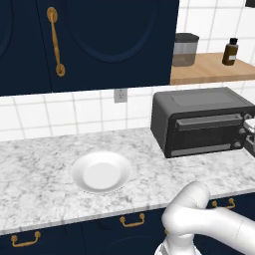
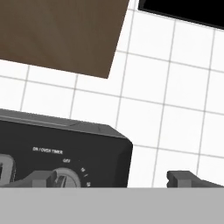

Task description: Pick up the kebab skewer and baguette bread, and place them inside the toaster oven. Close the toaster oven door and start by setting the timer.

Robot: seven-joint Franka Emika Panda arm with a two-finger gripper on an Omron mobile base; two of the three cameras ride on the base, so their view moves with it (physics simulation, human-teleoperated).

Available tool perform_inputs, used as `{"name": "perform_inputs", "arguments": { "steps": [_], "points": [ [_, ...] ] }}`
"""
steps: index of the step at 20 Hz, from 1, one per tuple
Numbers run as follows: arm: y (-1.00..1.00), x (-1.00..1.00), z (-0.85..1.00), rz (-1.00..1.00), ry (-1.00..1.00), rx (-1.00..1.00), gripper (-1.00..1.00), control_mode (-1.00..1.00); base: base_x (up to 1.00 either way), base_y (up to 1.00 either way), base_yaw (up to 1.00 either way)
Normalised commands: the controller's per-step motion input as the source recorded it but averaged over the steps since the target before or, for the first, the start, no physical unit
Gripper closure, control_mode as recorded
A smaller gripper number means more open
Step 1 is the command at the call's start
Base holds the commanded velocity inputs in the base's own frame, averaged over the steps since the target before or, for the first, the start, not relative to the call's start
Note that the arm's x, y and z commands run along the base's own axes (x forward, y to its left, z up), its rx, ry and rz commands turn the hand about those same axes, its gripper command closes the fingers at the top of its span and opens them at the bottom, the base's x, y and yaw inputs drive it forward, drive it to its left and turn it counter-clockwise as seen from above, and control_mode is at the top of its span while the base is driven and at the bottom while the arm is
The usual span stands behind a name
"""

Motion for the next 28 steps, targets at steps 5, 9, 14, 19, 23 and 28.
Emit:
{"name": "perform_inputs", "arguments": {
  "steps": [5,9,14,19,23,28],
  "points": [
    [0.12,0.0,0.0,0.0,0.0,0.0,-1.0,-1.0,0.0,0.0,0.0],
    [0.02,0.03,-0.01,0.0,0.0,0.0,-1.0,-1.0,0.0,0.0,0.0],
    [0.0,0.04,-0.08,0.0,0.0,0.0,-1.0,-1.0,0.0,0.0,0.0],
    [0.0,0.15,-0.16,0.0,0.0,0.0,-1.0,-1.0,0.0,0.0,0.0],
    [0.0,0.29,-0.08,0.0,0.0,0.0,-1.0,-1.0,0.0,0.0,0.0],
    [-0.01,0.18,-0.02,0.0,0.0,0.0,-1.0,-1.0,0.0,0.0,0.0]
  ]
}}
